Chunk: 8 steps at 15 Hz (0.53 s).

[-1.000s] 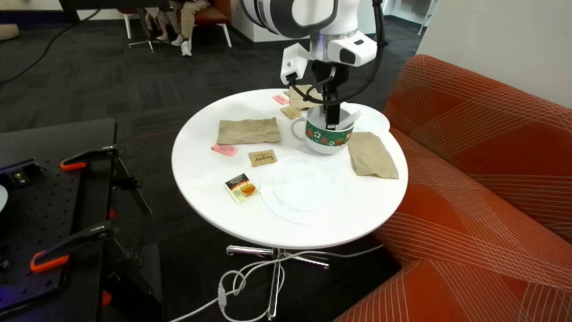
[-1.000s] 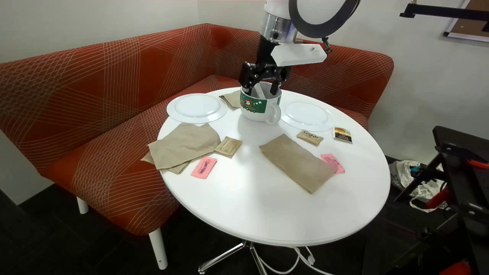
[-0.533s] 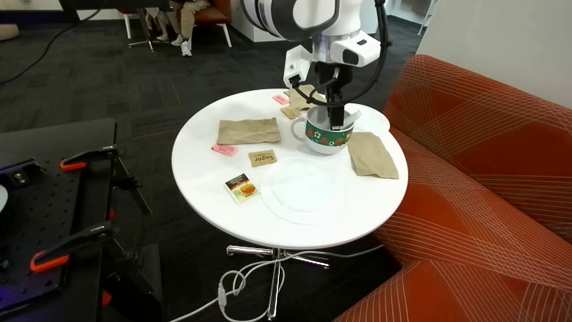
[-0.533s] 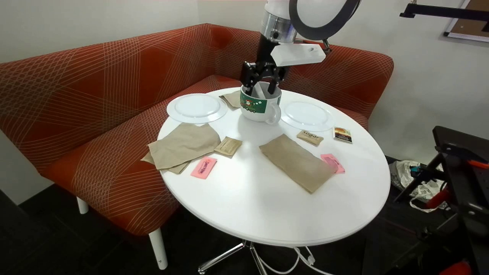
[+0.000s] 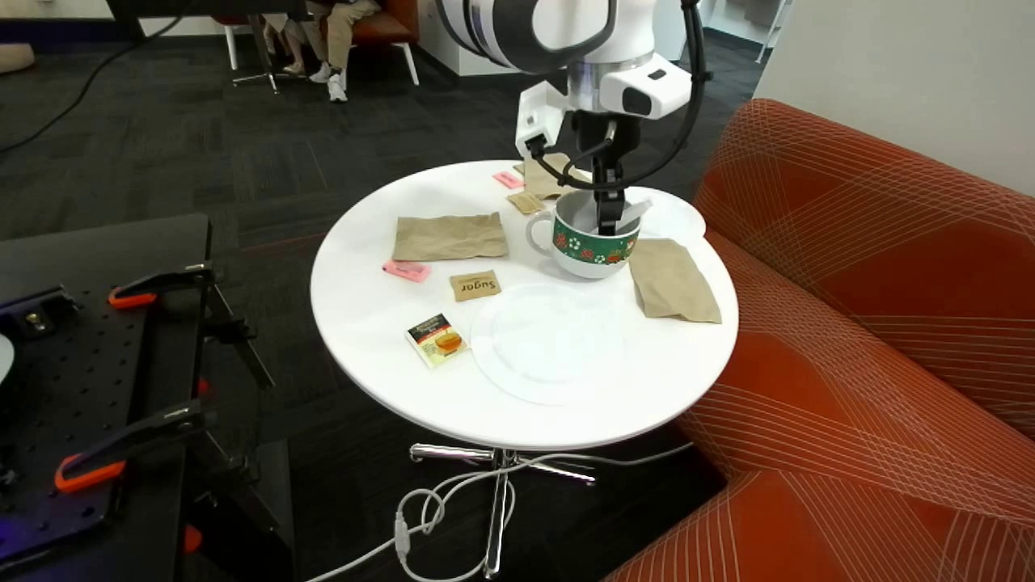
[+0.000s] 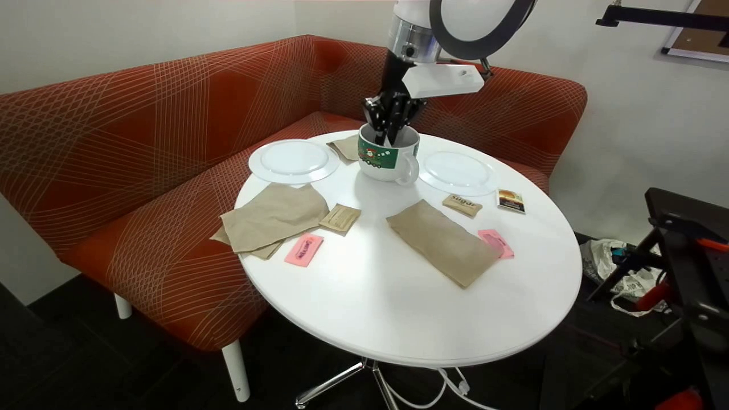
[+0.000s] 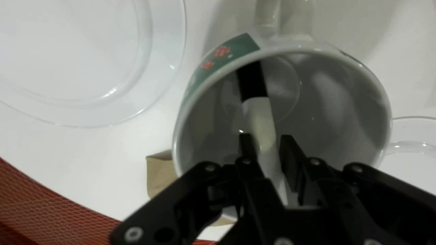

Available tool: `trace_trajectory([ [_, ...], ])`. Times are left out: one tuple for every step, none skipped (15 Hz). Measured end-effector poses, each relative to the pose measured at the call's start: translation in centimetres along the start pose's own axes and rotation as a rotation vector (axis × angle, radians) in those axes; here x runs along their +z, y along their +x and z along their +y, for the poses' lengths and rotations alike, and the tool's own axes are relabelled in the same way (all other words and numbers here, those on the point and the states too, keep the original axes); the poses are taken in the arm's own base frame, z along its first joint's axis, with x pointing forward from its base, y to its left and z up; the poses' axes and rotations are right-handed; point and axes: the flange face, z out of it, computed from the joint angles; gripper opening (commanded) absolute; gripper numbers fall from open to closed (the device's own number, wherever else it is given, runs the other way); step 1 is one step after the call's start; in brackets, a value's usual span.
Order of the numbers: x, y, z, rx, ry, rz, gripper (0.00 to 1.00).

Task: Remove the marker from the mug cup and place it on the table

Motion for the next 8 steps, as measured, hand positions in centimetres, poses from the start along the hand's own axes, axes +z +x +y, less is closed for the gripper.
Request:
trace_trajectory([
  [-0.02,0.01,-0.03,0.0,0.0,0.0,0.05],
  [-0.01,0.0,-0.05,-0.001,0.0,0.0,0.05],
  [-0.01,-0.01,-0.07,-0.001,0.0,0.0,0.05],
  [-0.02,-0.02,-0.1,-0.001,0.001,0.001,0.05],
  [-0.04,-0.02,-0.16,-0.002,0.001,0.003,0.05],
  [-0.13,0.02,-0.25,-0.004,0.005,0.011,0.05],
  [-0.32,0.09,-0.39,-0.006,0.011,0.029,0.05],
  [-0.57,0.15,-0.52,-0.009,0.019,0.051,0.05],
])
